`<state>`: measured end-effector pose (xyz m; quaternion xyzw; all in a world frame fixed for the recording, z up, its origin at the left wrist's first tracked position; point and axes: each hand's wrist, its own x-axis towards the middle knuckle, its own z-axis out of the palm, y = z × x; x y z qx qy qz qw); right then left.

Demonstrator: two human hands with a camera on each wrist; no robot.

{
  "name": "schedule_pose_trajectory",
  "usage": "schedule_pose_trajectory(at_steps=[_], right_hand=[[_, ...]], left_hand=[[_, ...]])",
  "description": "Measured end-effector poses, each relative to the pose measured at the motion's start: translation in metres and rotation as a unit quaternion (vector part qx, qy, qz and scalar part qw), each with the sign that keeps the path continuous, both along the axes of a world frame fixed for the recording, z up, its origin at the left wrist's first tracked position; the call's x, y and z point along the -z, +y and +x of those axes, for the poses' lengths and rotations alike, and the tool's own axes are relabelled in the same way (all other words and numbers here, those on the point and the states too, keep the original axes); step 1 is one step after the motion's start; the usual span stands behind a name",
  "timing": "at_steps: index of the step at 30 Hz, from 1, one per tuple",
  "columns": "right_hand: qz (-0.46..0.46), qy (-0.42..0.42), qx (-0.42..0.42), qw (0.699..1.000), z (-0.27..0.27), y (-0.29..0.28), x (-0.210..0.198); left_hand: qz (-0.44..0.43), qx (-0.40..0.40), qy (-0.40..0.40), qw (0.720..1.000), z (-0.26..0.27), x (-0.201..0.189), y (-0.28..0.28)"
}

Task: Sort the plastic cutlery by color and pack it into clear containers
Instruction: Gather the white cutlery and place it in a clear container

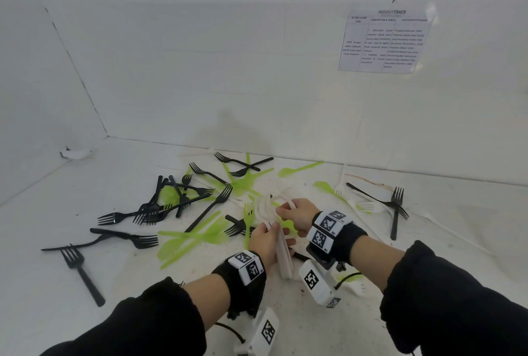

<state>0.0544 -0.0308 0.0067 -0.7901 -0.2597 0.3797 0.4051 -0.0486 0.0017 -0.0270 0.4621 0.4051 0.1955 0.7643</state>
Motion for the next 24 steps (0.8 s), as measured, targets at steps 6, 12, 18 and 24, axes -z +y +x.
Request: schedule_pose_trajectory(at_steps=[6,12,18,24], right_hand=[[-0.045,0.013,0.114,0.992,-0.001,0.001,-0.002],[-0.042,0.116,0.108,0.986,0.007,-0.010,-0.012],[0.051,0.084,0.030,0.995,-0.003,-0.016,-0.005],[0.074,0.082,0.018,0.994,-0.011,-0.017,-0.003]], left_hand=[[0.032,-0.022,0.022,0.999,0.001,-0.002,0.001],[0.026,-0.031,0.022,0.999,-0.001,-0.003,0.000],[0.010,0.010,0.000,1.000,0.000,-0.006,-0.005],[0.027,0.014,0.012,0.999,-0.003,-0.006,-0.008]])
